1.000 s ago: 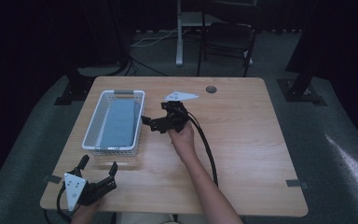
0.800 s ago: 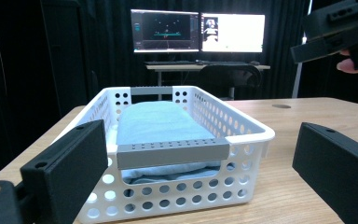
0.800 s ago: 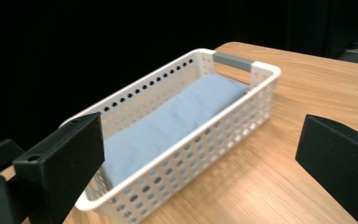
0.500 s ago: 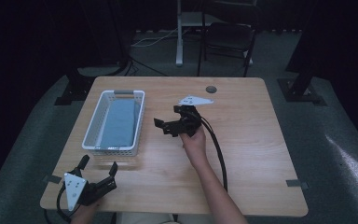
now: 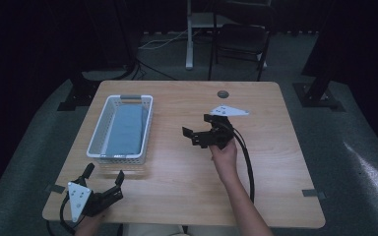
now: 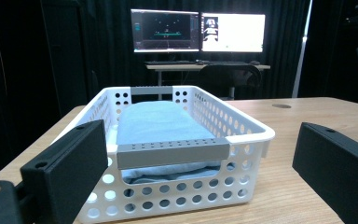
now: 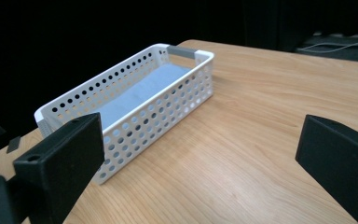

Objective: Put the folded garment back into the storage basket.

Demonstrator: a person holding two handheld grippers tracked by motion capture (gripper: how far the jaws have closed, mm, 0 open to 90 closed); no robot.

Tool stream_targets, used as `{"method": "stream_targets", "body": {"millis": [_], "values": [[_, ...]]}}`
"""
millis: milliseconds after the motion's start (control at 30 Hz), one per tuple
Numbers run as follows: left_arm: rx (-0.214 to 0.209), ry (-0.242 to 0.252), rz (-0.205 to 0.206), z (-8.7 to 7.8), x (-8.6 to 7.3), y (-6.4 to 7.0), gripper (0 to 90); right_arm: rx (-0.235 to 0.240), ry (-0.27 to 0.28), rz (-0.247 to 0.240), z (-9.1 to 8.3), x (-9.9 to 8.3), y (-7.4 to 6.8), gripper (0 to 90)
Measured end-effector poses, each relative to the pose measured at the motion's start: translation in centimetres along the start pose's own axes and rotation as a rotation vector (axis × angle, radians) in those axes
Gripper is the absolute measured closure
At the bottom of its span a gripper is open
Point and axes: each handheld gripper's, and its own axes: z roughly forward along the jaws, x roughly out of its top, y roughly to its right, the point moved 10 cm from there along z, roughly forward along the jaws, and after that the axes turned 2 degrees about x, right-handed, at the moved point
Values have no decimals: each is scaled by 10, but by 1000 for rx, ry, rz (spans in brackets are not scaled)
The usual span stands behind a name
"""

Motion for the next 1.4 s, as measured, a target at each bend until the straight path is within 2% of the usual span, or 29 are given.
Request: {"method": "stream_targets", "body": {"millis": [433, 633, 700, 800, 967, 1400], "values": [[2, -1, 0, 0, 0, 0, 44, -38, 2, 15, -38, -9, 11, 4], [3, -1, 0, 0, 0, 0, 44, -73, -13, 15, -54, -18, 16, 5], [3, -1, 0, 0, 0, 0, 44, -76, 2, 20, -60, -19, 17, 5], [3, -1, 0, 0, 0, 0, 44, -105, 7, 19, -69, -24, 23, 5], [3, -2, 0, 0, 0, 0, 44, -124, 26, 53, -87, -31, 32, 5], [4, -1, 0, 0, 0, 0, 44, -198, 35, 60, -115, -48, 47, 4]]}}
